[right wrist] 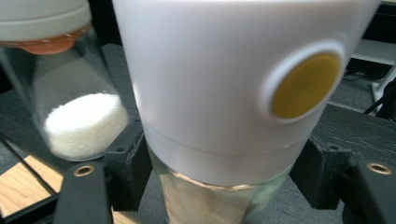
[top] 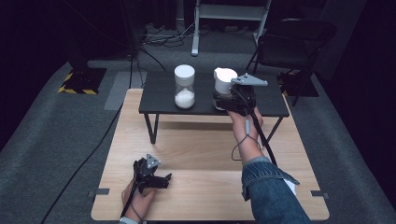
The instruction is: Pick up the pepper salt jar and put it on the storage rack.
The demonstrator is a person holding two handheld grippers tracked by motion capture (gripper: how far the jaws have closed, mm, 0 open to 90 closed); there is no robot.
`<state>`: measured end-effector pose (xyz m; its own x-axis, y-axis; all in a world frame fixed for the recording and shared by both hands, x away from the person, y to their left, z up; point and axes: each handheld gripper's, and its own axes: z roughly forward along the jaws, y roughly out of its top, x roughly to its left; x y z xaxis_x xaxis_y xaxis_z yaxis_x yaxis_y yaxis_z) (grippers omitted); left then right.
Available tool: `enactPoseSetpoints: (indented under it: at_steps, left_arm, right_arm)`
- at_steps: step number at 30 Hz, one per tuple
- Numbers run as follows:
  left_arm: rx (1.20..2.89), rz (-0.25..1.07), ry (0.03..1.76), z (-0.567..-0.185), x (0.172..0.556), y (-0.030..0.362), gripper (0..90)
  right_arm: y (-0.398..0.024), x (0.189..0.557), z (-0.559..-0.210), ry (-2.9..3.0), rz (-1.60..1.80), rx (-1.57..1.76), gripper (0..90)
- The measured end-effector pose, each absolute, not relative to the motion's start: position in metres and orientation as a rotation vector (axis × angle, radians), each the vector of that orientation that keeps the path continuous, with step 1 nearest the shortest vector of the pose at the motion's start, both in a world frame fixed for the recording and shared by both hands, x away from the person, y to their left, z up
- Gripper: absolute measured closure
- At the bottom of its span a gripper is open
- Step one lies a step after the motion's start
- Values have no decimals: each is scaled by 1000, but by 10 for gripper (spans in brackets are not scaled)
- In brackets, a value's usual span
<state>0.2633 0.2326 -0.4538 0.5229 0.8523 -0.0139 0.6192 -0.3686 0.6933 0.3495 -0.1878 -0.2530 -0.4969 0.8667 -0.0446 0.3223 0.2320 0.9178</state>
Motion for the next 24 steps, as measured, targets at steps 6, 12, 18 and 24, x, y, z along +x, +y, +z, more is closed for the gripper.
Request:
enactPoseSetpoints:
  at_steps: [6, 12, 18, 24]
  left_arm:
    - [2115, 463, 1191, -454, 263, 233, 6]
    - [2115, 463, 1192, -454, 264, 232, 7]
    - [2117, 464, 1191, -454, 264, 232, 6]
    - [2115, 464, 1193, -454, 264, 232, 6]
  right_arm:
    - [-186, 355, -258, 1938, 1237, 1088, 300]
    - [-187, 355, -260, 1936, 1236, 1073, 287]
    - [-189, 347, -259, 1920, 1258, 1039, 173]
    - [-199, 337, -255, 1909, 1292, 1033, 95]
